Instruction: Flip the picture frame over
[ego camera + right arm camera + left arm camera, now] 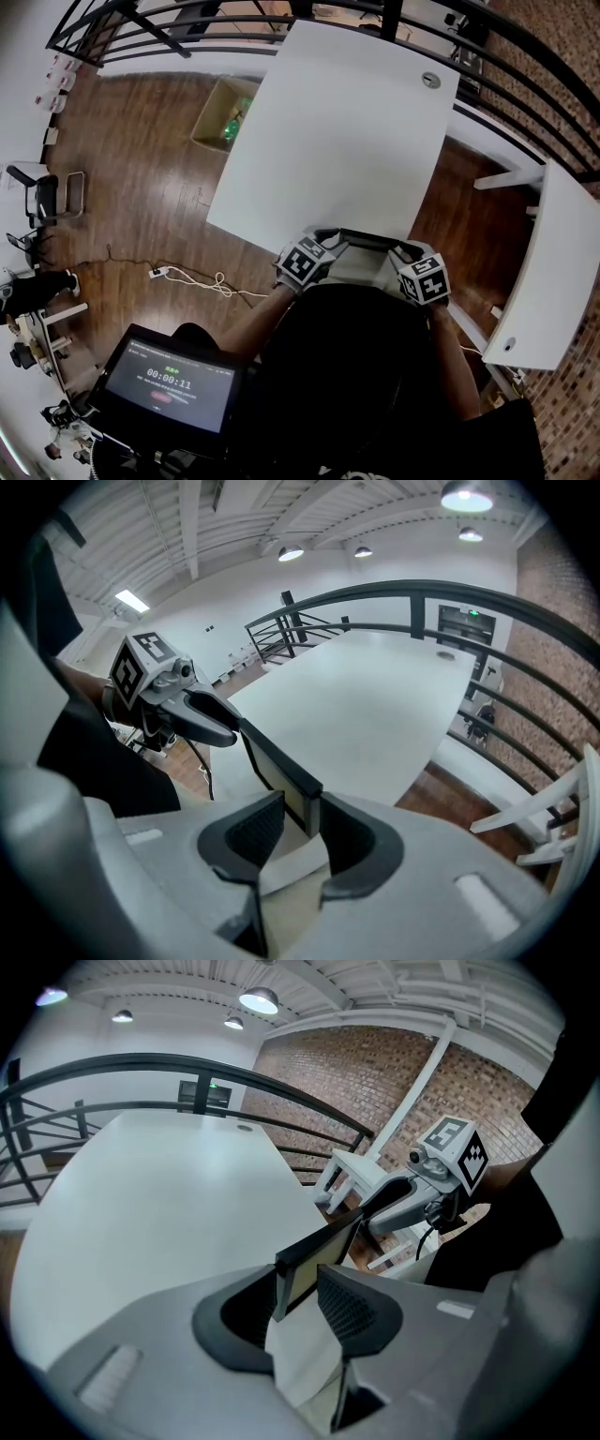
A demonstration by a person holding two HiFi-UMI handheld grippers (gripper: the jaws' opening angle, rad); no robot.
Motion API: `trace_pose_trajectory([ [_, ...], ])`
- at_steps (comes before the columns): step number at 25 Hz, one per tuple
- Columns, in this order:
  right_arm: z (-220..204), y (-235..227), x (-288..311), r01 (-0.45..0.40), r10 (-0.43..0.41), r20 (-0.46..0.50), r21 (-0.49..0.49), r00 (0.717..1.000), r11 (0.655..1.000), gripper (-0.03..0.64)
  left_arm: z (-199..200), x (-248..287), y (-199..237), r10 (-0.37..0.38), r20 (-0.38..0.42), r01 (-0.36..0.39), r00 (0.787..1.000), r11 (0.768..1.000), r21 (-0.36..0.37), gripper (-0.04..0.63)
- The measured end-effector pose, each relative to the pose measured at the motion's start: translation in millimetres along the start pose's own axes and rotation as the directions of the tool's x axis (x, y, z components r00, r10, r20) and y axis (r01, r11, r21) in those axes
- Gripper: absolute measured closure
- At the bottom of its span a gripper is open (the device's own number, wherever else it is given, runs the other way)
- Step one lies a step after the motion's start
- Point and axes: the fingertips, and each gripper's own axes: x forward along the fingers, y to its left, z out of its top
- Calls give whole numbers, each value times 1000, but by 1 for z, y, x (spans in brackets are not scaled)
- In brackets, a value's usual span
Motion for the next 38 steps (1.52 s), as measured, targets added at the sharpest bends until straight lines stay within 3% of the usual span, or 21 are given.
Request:
trace_pose_trajectory([
  [38, 33, -59, 42, -69, 70, -110, 11, 991, 998, 508, 28, 45, 47, 9, -95, -19, 995, 995, -95, 453],
])
